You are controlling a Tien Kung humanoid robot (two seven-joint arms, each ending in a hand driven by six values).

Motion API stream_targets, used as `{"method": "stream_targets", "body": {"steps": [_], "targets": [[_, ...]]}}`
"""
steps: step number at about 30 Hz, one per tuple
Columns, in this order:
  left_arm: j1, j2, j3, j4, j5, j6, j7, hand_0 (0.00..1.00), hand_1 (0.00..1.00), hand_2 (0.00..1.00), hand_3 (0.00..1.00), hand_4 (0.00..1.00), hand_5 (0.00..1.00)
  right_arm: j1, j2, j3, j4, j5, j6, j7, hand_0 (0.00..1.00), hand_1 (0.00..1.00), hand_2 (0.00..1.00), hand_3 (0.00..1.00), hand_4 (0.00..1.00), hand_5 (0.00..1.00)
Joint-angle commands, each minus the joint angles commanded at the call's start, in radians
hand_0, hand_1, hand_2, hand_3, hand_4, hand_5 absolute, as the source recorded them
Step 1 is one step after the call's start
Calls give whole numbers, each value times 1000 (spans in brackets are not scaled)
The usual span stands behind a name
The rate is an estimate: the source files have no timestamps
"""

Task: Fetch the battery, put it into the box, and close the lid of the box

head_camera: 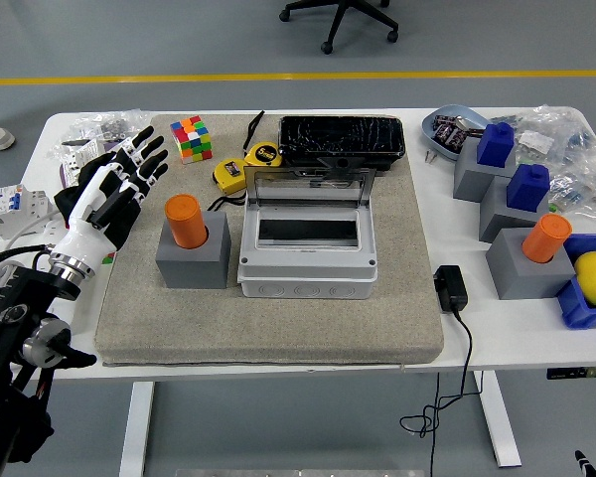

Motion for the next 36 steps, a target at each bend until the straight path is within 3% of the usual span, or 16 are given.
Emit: {"method": "stream_targets", "body": {"steps": [5,6,11,12,17,18,26,36], "targets": [[-1,-3,4,3,24,4,-1,998,998,998,998,998,402,0,1,10,0,-7,0,-1,922,906,876,897,998,998],[-1,-5,5,8,29,7,-3,998,998,998,998,998,300,0,1,11,0,-8,1,-1,922,904,876,893,998,998],[1,-4,13,10,64,19,-9,998,998,998,998,998,300,0,1,11,0,-5,1,0,922,904,876,893,998,998],[1,-5,16,8,70,21,-10,998,998,998,998,998,212,-1,0,11,0,-4,1,1,922,904,875,892,998,998],[2,-10,17,7,93,12,-9,998,998,998,998,998,212,-1,0,10,0,-2,1,2,922,904,875,892,998,998],[1,-11,15,10,95,6,-7,998,998,998,998,998,163,-1,0,9,0,-1,1,2,922,904,875,890,998,998],[-7,-20,20,43,50,-63,12,998,998,998,998,998,144,1,0,18,0,-3,2,0,922,904,875,890,998,998],[-13,-24,35,62,75,-52,6,998,998,998,998,998,143,0,1,19,0,-2,0,2,921,903,875,888,998,998]]}}
